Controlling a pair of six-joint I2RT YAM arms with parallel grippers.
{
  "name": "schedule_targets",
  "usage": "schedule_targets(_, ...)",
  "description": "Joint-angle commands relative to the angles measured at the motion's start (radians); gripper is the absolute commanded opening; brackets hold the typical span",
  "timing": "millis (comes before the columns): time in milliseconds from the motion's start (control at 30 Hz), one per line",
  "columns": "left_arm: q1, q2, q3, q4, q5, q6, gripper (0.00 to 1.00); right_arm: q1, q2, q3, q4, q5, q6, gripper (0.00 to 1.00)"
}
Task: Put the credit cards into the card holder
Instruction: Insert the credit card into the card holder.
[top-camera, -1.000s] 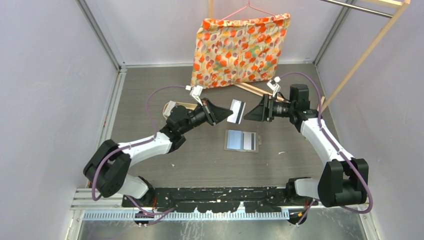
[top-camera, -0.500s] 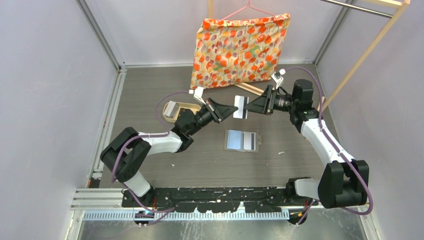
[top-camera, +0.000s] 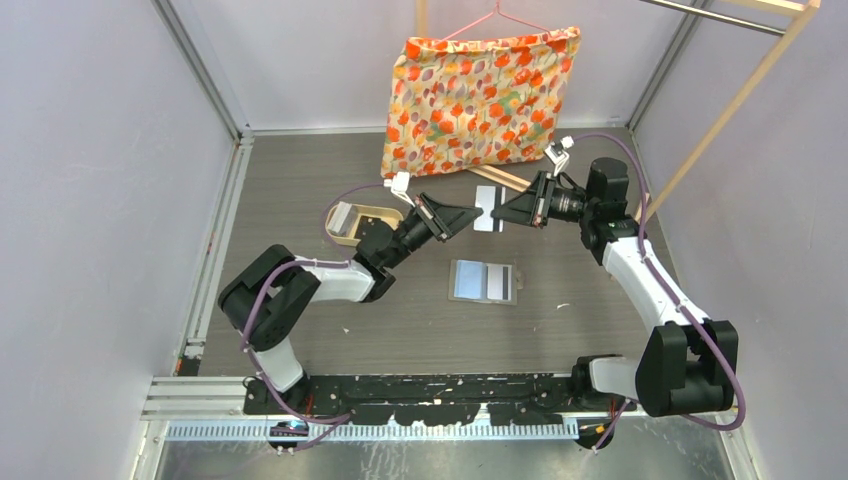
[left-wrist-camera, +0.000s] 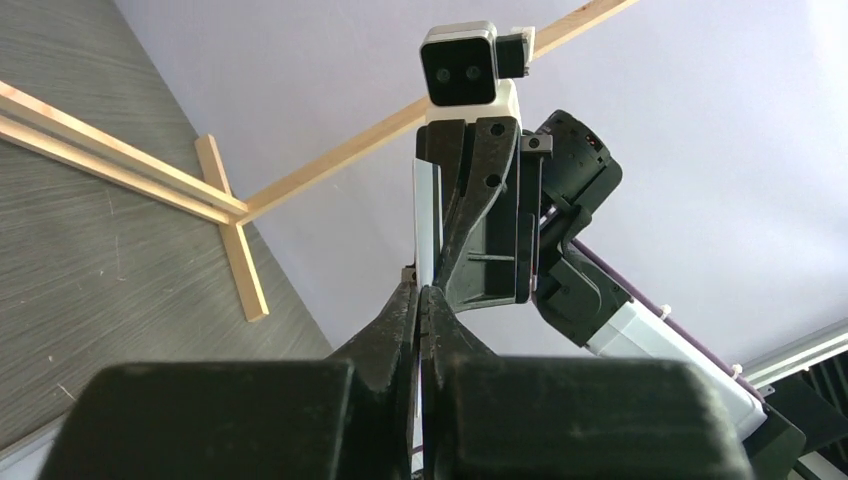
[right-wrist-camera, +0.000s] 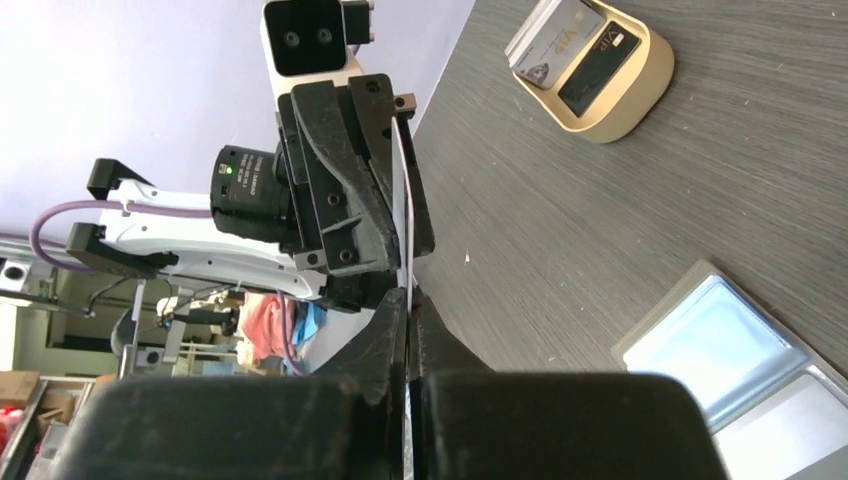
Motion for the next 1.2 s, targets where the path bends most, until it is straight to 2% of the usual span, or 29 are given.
schedule_targets(0, 0.001, -0.013, 0.012, 0.051, -0.012, 0.028, 0.09, 0.009, -0.016, 0.047, -0.061, -0.036, -0.07, 0.01)
schedule_targets(100, 0.038, -0.092, -0.049, -0.058, 0.021, 0.083, 0.34, 0.003, -0.027, 0.075, -0.201, -0.026, -0.209, 0.01)
schedule_targets(133, 0.056, -0.129, -0.072, -0.118, 0.036, 0.11, 0.4, -0.003, -0.036, 0.078, -0.23, -0.025, -0.237, 0.01)
schedule_targets(233, 0.106, -0.293, -0.111, -0.438, 0.097, 0.26, 0.52, -0.01, -0.058, 0.064, -0.306, -0.049, -0.318, 0.01)
schedule_targets(333, 0.106, -0.431, -0.055, -0.933, 0.082, 0.538, 0.58, -0.01, -0.076, 0.028, -0.393, -0.059, -0.379, 0.01)
schedule_targets(400, 0.105, -0.448, -0.054, -1.05, 0.085, 0.598, 0.58, -0.01, -0.077, 0.002, -0.454, -0.062, -0.412, 0.01)
schedule_targets(500, 0.105, -0.394, -0.082, -1.046, 0.129, 0.575, 0.58, -0.01, -0.078, -0.086, -0.437, -0.023, -0.353, 0.01)
schedule_targets(600, 0.097, -0.265, -0.069, -1.021, 0.17, 0.52, 0.57, -0.011, -0.045, -0.153, -0.4, 0.028, -0.276, 0.01)
schedule_targets(700, 0.067, -0.175, -0.043, -1.012, 0.138, 0.531, 0.57, -0.011, 0.004, -0.166, -0.405, 0.137, -0.217, 0.01)
schedule_targets(833, 0.029, -0.135, -0.001, -1.047, 0.079, 0.57, 0.57, -0.009, 0.039, -0.196, -0.377, 0.201, -0.176, 0.01)
schedule_targets(1033, -0.003, -0.11, 0.012, -1.077, -0.006, 0.58, 0.58, -0.01, 0.166, -0.234, -0.276, 0.225, -0.21, 0.01)
schedule_targets(1167, -0.016, -0.09, 0.028, -1.081, -0.032, 0.592, 0.62, -0.014, 0.331, -0.105, -0.445, 0.201, -0.336, 0.01)
